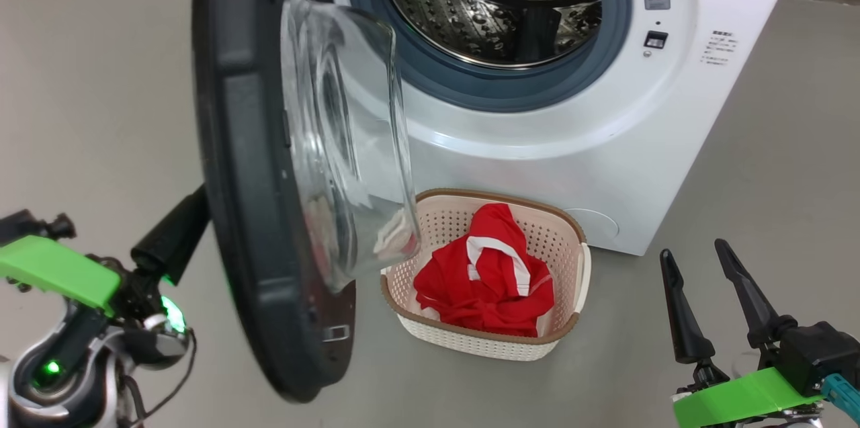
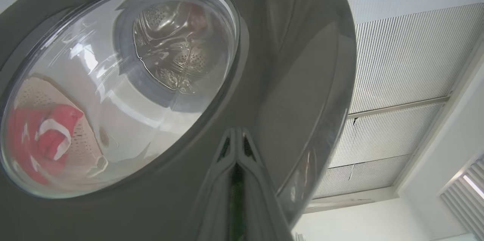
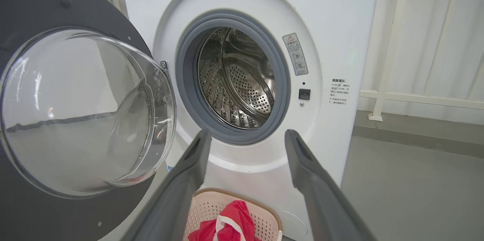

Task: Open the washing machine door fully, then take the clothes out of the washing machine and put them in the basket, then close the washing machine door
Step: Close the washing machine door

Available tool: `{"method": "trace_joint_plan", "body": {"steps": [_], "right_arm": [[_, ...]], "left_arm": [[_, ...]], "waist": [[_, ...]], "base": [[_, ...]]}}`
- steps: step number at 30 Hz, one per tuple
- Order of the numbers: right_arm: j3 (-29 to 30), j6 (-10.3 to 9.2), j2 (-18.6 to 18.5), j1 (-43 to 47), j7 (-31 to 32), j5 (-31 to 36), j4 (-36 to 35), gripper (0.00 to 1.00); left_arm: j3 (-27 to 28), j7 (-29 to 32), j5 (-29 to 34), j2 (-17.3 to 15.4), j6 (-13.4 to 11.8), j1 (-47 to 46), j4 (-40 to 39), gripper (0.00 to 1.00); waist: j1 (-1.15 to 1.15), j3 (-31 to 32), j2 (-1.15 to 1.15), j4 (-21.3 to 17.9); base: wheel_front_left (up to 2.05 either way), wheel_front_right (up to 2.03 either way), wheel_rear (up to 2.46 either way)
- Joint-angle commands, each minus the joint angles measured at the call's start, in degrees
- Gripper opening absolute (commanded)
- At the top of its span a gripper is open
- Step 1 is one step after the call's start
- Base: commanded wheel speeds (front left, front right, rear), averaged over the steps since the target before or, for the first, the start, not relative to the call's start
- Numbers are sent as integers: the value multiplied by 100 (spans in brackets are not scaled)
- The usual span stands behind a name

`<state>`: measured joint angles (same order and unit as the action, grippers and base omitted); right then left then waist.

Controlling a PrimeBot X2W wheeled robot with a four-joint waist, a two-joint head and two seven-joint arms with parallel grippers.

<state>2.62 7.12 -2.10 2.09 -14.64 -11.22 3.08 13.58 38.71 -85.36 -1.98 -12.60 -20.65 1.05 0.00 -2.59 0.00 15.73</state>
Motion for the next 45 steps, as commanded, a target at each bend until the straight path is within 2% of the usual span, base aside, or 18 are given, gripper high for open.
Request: {"method": "trace_joint_plan", "body": {"steps": [1,9,13,35,45], "right_arm": [[-132,36,-77,-223,-36,-79,-130,100],[-132,36,-77,-241,-36,-92,-136,100],[-140,36,-77,-260,-36,-105,-146,100],[-136,36,-77,-257,-36,-182,-149,100],[-130,36,-77,-185,-36,-224,-151,100]], "left_arm": [[7,18,-124,-90,17,-9,-281,0],[-359,-222,-323,-90,51,103,-485,0],[-529,-288,-390,-90,148,132,-460,0],[-968,-800,-529,-90,523,-18,-137,0],[-1133,-1232,-688,-90,671,-172,13,0]], "waist": [[0,-4,0,-40],[0,-33,0,-190],[0,-40,0,-271],[0,-98,0,-687],[0,-79,0,-935]], "base": [[0,0,0],[0,0,0],[0,0,0],[0,0,0],[0,0,0]]}}
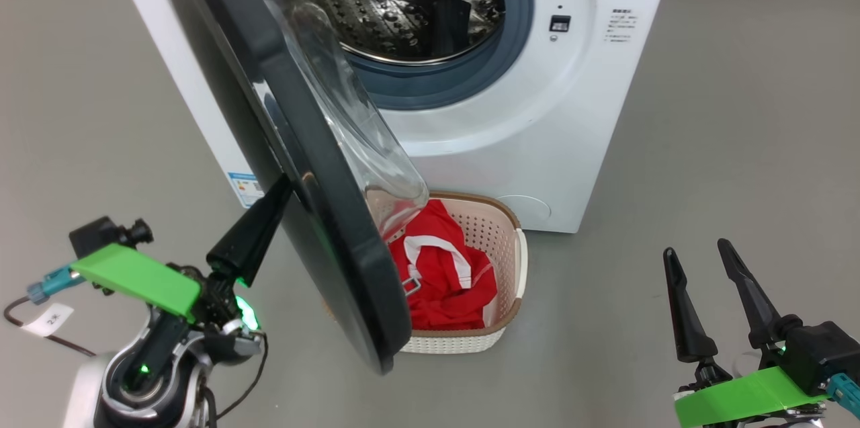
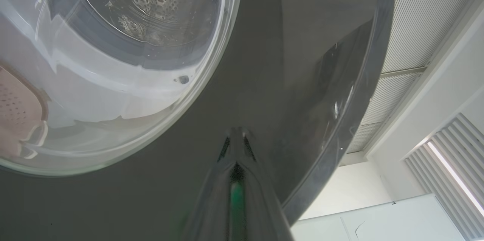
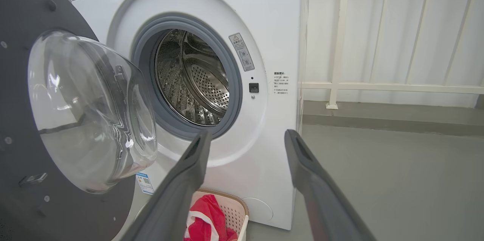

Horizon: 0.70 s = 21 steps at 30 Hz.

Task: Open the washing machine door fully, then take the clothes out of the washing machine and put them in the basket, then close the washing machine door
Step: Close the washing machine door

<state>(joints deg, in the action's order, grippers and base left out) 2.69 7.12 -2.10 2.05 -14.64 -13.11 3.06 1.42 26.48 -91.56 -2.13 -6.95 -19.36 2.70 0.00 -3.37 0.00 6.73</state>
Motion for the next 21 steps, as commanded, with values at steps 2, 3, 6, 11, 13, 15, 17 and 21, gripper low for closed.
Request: {"method": "trace_joint_plan", "body": {"steps": [2,3,6,11,13,15,17,21], "right_arm": [[-141,36,-77,-178,-36,-36,-153,100],[-146,36,-77,-182,-36,-40,-156,100],[-134,36,-77,-188,-36,-43,-168,100],[-118,36,-77,-206,-36,-36,-171,100],[-117,36,-77,-214,-36,-36,-171,100],[-123,36,-77,-233,-36,-40,-168,100],[-142,36,-77,-255,-36,-44,-167,100],[-149,36,-77,-297,-36,-53,-168,100]], "left_arm": [[36,-97,-111,-75,122,-344,-117,0],[14,-138,-137,-75,133,-361,-99,0],[-65,-254,-203,-75,164,-429,-32,0],[-200,-381,-299,-75,192,-594,100,0],[-224,-400,-317,-75,198,-637,123,0],[-267,-448,-333,-75,213,-719,168,0],[-306,-476,-334,-75,230,-794,212,0],[-350,-521,-350,-75,283,-940,308,0]], "waist": [[0,-11,0,-82],[0,-18,0,-111],[0,-51,0,-174],[0,-123,0,-264],[0,-138,0,-280],[0,-168,0,-316],[0,-201,0,-361],[0,-261,0,-448]], "base": [[0,0,0],[0,0,0],[0,0,0],[0,0,0],[0,0,0],[0,0,0],[0,0,0],[0,0,0]]}}
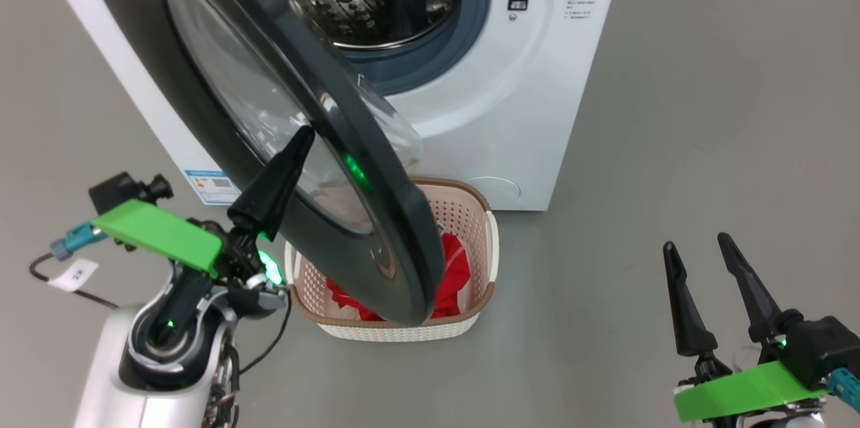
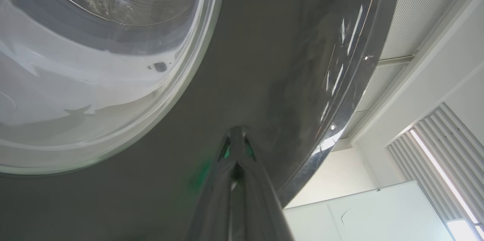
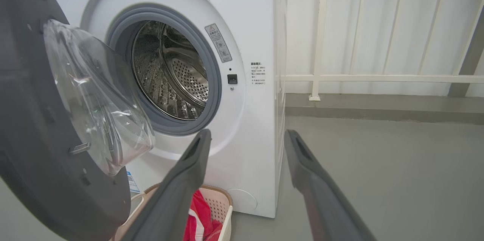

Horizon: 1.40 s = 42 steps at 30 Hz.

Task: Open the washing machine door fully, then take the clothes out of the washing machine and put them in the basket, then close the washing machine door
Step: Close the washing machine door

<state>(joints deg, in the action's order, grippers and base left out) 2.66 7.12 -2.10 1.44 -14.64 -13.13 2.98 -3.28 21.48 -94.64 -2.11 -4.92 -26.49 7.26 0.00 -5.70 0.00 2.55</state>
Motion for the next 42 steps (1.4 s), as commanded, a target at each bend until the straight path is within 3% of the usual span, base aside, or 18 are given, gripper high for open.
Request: {"method": "trace_joint_plan", "body": {"steps": [1,42], "right_arm": [[-141,36,-77,-242,-36,-51,-163,100],[-89,36,-77,-448,-36,-76,-216,100]], "left_arm": [[109,-31,-49,-76,91,-261,-121,0],[-242,-636,-223,-76,704,-1628,1110,0]], "waist": [[0,-42,0,-46],[0,-646,0,-769]], "base": [[0,0,0],[0,0,0]]}}
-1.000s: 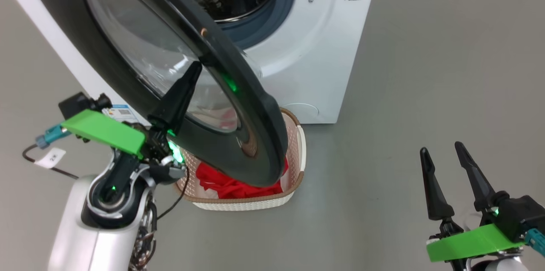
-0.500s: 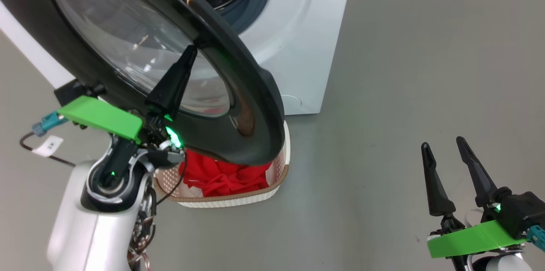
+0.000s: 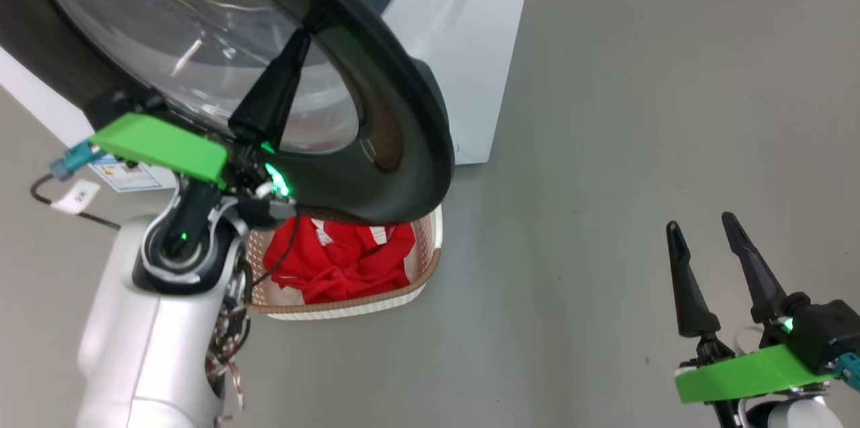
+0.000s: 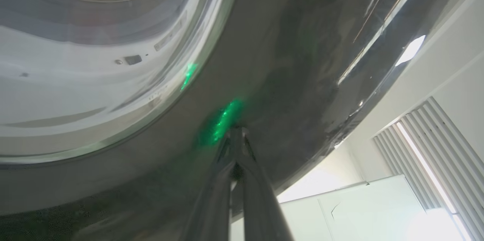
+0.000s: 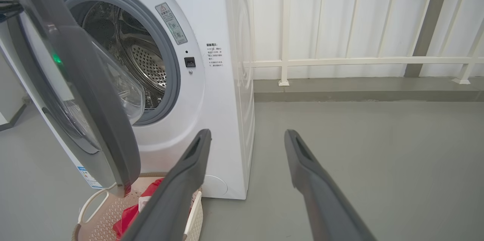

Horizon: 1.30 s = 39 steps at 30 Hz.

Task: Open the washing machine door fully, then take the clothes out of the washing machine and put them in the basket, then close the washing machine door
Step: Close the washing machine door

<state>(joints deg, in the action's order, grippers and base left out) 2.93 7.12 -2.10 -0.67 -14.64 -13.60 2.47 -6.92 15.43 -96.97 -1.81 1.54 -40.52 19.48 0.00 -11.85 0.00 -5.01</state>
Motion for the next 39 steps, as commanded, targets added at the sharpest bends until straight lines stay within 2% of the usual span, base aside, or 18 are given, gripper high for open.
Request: {"method": "trace_joint_plan", "body": {"steps": [1,20,39], "right_arm": [[-116,36,-77,-245,-36,-33,-169,100],[-178,36,-77,-396,-36,-38,-204,100],[-256,36,-77,-573,-36,-66,-245,100]], "left_arm": [[104,-52,18,-107,76,-282,-50,0],[19,-384,-18,-107,423,-1579,1321,0],[-4,-494,-49,-140,578,-2513,2026,0]], "waist": [[0,-50,0,-18],[0,-526,0,-215],[0,-957,0,-471]], "base": [[0,0,0],[0,0,0],[0,0,0]]}}
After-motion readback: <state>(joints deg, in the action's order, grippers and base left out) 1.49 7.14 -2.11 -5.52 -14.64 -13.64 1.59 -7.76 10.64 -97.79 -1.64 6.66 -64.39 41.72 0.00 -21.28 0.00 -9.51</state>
